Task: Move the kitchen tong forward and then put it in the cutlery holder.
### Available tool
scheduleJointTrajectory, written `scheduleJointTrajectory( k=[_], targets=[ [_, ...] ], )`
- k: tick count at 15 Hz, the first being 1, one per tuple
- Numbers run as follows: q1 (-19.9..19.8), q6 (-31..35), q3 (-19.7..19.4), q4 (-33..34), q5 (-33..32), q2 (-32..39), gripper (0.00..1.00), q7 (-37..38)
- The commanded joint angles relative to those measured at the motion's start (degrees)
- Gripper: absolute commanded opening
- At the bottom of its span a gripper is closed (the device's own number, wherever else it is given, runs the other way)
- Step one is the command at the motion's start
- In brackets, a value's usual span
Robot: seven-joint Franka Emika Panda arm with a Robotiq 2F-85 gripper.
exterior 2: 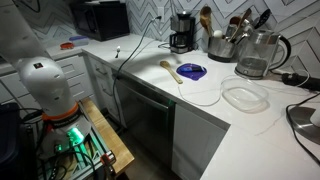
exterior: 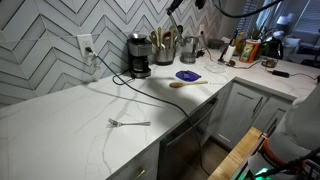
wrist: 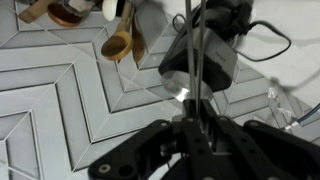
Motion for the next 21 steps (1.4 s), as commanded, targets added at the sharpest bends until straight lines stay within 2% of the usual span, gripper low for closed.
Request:
scheduleJointTrajectory(
  k=[1,7,8,15,21],
  targets=[
    [-0.2,1.0,-0.3,-0.3,0.5,0.1,0.11,-0.7],
    [0.0,0.8,0.2,0.1,0.3,0.4,0.11,-0.4],
    [-1.0,2.4,0.4,1.5,-1.8,2.4,0.03,2.7],
    [-6.6,14.6,-3.3,14.1,-9.1,18.0,0.03,22.8],
    [-5.7,20.2,-11.0,27.6,-13.2,29.8,0.03,41.9]
  ],
)
